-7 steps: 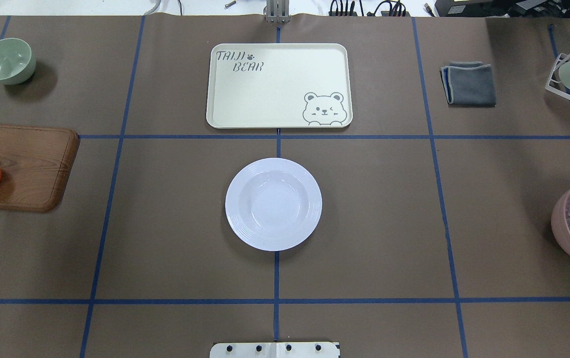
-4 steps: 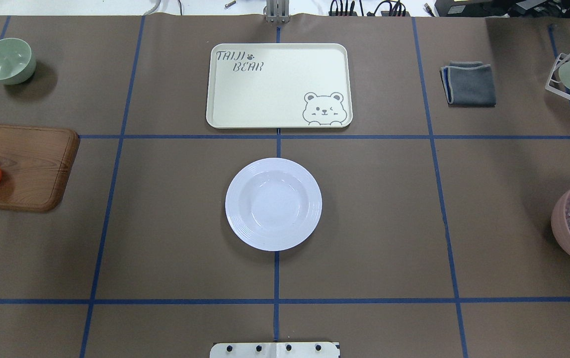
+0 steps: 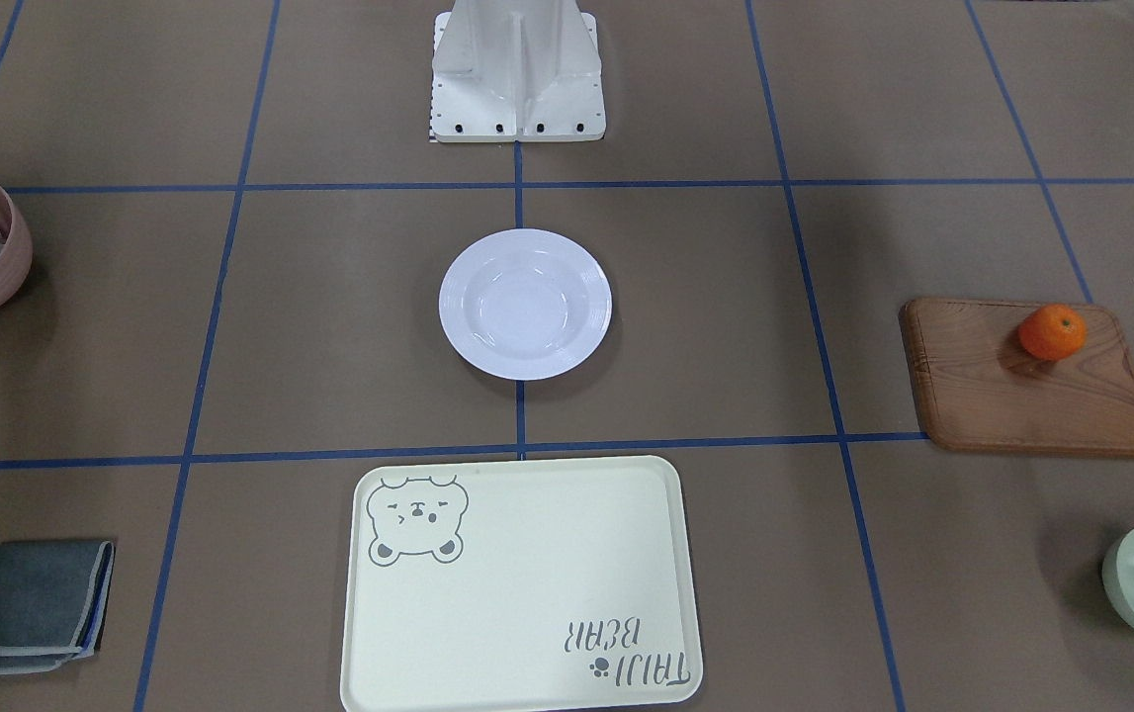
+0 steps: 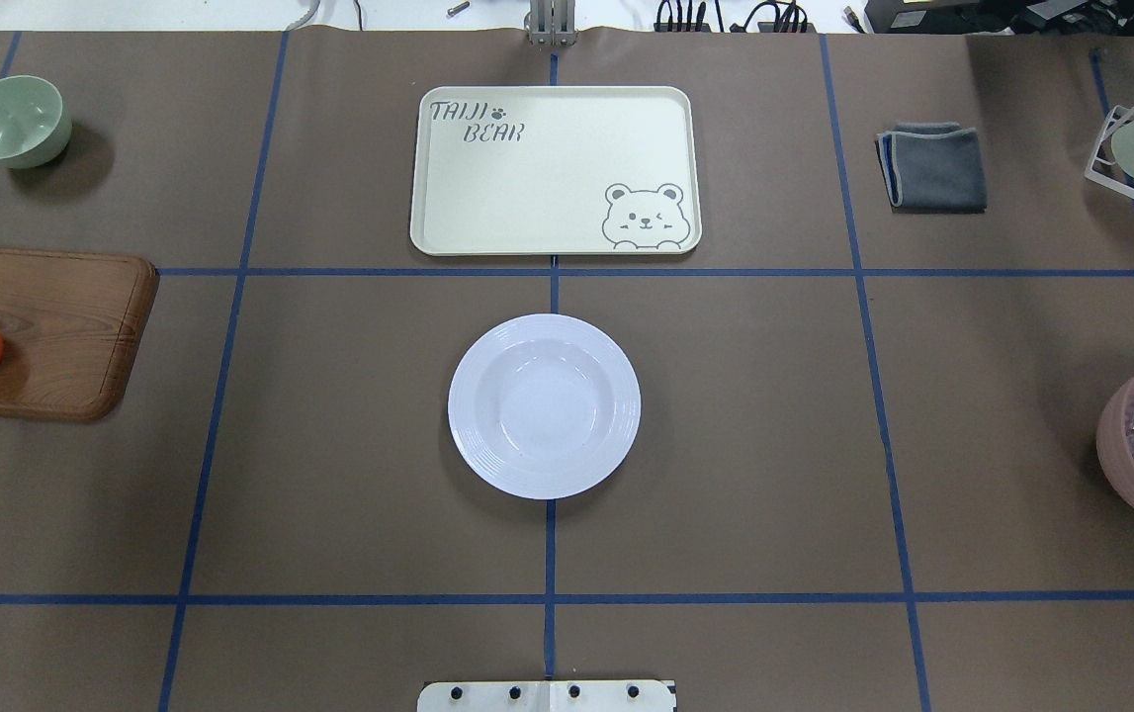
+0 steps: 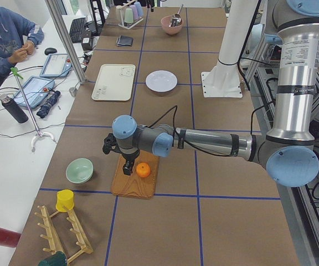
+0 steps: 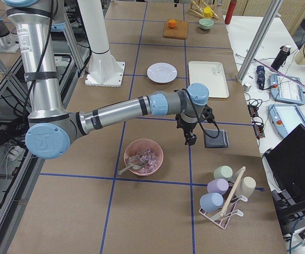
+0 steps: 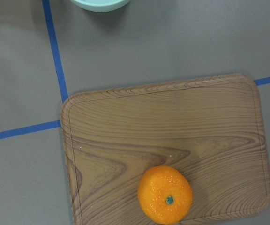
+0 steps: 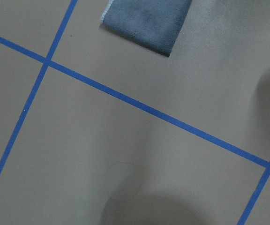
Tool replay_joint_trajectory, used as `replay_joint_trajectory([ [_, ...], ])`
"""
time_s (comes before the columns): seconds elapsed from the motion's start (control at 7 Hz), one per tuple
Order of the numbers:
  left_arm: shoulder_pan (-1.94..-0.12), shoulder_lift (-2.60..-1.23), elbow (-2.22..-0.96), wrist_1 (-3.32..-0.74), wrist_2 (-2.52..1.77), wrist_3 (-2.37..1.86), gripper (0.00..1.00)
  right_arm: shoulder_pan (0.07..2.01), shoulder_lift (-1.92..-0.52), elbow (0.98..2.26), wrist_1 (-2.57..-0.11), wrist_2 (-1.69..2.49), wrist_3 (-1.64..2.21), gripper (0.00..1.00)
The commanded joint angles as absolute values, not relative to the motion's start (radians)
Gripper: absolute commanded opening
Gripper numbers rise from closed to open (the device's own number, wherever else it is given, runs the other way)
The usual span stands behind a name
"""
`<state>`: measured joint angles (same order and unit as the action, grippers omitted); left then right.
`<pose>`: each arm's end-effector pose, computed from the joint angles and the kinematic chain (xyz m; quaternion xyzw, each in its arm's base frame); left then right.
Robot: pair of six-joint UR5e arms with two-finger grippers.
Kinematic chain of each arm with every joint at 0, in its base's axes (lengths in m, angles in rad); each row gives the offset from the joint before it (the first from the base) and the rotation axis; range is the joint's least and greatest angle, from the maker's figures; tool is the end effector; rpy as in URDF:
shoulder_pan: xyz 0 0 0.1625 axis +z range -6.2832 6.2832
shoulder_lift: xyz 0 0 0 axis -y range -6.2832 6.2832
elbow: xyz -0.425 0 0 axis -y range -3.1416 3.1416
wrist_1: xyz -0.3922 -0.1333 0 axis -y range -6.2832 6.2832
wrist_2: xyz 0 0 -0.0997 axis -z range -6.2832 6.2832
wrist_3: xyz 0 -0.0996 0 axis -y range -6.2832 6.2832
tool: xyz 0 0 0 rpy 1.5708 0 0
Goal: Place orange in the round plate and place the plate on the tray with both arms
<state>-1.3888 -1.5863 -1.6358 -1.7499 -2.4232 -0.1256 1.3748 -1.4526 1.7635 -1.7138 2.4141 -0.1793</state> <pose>0.0351 -0.5128 0.5937 0.0537 0.4232 0.0789 0.9010 -0.0460 -0.5342 0.5132 0.0731 -0.4085 -0.2033 0.8868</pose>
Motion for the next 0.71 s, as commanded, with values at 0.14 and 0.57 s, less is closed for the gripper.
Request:
replay_joint_trajectory([
  [0.14, -1.257, -1.598, -1.618, -1.83, -2.344, -0.326, 0.98, 1.364, -1.454, 1.764, -1.707, 2.419, -0.172, 1.0],
  [0.57, -1.184, -1.634, -1.527, -1.871, -2.246, -0.336, 0.98, 1.327, -1.454, 1.758, -1.707, 2.442, -0.17, 1.0],
])
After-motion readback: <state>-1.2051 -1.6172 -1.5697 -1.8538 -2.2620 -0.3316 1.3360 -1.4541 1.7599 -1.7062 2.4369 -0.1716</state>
